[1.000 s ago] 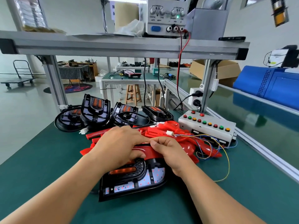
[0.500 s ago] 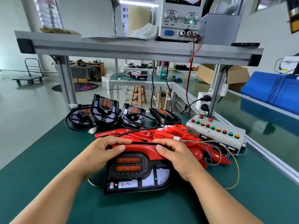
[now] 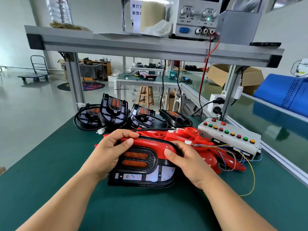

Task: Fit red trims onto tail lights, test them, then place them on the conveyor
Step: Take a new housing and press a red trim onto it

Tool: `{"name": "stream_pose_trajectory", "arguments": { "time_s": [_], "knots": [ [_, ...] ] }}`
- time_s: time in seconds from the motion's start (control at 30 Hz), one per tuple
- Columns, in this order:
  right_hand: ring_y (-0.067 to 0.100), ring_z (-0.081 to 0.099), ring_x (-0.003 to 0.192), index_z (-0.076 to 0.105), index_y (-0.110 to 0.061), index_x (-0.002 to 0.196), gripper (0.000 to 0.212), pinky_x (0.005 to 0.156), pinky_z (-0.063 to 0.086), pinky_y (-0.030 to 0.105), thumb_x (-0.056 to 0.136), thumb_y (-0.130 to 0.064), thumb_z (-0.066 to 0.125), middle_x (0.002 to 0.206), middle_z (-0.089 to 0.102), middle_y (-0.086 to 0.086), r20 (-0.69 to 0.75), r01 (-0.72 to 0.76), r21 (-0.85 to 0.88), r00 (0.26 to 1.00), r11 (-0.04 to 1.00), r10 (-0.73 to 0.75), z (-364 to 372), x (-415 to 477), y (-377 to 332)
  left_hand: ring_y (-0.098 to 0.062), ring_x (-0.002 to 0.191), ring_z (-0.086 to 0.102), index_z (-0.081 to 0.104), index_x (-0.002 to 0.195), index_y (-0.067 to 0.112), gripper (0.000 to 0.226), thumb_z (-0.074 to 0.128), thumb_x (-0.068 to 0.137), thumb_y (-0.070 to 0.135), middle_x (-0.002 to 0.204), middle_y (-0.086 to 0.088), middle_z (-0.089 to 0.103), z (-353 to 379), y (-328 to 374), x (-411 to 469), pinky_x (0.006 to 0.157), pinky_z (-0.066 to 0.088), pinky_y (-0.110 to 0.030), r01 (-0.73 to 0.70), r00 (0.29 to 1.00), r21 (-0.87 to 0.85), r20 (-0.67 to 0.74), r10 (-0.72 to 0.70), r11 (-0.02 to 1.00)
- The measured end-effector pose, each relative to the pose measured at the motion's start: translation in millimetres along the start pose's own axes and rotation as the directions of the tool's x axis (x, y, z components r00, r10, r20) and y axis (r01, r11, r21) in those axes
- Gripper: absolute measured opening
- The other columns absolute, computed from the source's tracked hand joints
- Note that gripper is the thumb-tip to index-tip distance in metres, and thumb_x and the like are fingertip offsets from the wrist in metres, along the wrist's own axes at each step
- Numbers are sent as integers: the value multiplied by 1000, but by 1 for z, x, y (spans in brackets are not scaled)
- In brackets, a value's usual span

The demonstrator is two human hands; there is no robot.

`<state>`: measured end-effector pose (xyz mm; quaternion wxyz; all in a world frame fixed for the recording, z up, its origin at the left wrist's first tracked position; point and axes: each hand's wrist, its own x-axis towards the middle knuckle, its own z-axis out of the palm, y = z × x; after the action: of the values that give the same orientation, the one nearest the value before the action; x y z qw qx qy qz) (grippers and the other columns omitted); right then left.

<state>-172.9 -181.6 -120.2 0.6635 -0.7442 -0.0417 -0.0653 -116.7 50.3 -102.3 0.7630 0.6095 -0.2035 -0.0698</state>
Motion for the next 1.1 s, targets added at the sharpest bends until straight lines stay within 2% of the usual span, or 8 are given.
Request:
{"name": "stream_pose_trajectory", "arguments": {
  "time_s": [0.17, 0.27, 0.4, 0.53, 0.7, 0.83, 0.9, 1.1],
  "knots": [
    [16, 69, 102, 62, -19, 116, 60, 82, 54, 24, 67, -51, 77, 110, 73, 1, -17, -8, 94, 1000, 996, 10, 5, -1, 2, -37, 79, 73, 70, 96, 21, 19, 56, 86, 28, 92, -15, 73, 7, -3, -1, 61, 60, -46, 15, 1000, -26, 6, -14, 1000],
    [17, 70, 99, 64, -16, 115, 50, 80, 54, 22, 72, -38, 77, 107, 74, 2, -33, -1, 161, 999, 987, 6, 6, 0, 2, -41, 81, 72, 68, 105, 25, 23, 56, 86, 24, 99, -10, 72, 8, -4, 1, 63, 59, -50, -17, 1000, -70, -4, 17, 997],
    [15, 71, 95, 64, -16, 113, 55, 78, 54, 21, 63, -36, 78, 103, 75, 1, -44, -10, 219, 999, 976, 20, 7, 0, 2, -42, 80, 72, 68, 108, 27, 27, 59, 83, 20, 98, -1, 71, 9, -5, 3, 63, 59, -52, -29, 1000, -117, -10, 28, 993],
    [13, 69, 89, 63, -12, 109, 49, 77, 55, 22, 65, -30, 75, 97, 75, 1, -38, 1, 236, 999, 972, 8, 7, 1, -2, -44, 79, 72, 69, 105, 26, 26, 60, 82, 21, 96, -3, 73, 7, -5, 4, 62, 59, -53, -3, 1000, -134, -18, 1, 991],
    [16, 69, 91, 62, -9, 111, 47, 79, 55, 23, 69, -25, 73, 99, 74, 3, -27, 1, 236, 1000, 972, 6, 6, 0, -5, -49, 78, 70, 64, 102, 22, 19, 60, 83, 20, 95, -14, 73, 8, -4, 5, 61, 58, -55, 20, 999, -141, -22, -23, 990],
    [16, 70, 92, 62, -10, 112, 46, 79, 55, 24, 70, -27, 73, 101, 74, 3, -30, 2, 216, 1000, 976, 5, 7, -1, -6, -47, 74, 70, 62, 94, 23, 14, 56, 91, 11, 94, -9, 72, 7, -4, 7, 61, 57, -60, -1, 997, -141, -78, -10, 990],
    [17, 71, 94, 62, -11, 113, 47, 80, 55, 25, 70, -30, 73, 103, 75, 4, -29, -3, 192, 1000, 981, 8, 8, -1, -7, -45, 72, 70, 62, 89, 24, 13, 58, 88, 12, 91, -6, 72, 8, -4, 7, 60, 57, -61, -4, 996, -158, -89, -10, 988],
    [22, 71, 97, 66, -12, 112, 56, 80, 56, 27, 64, -35, 80, 106, 74, 7, -72, -4, 219, 997, 976, 21, 5, -3, -10, -51, 76, 70, 65, 98, 22, 19, 65, 79, 18, 95, -13, 73, 8, -2, 5, 59, 56, -59, 72, 994, -235, -63, -89, 969]
  ]
}}
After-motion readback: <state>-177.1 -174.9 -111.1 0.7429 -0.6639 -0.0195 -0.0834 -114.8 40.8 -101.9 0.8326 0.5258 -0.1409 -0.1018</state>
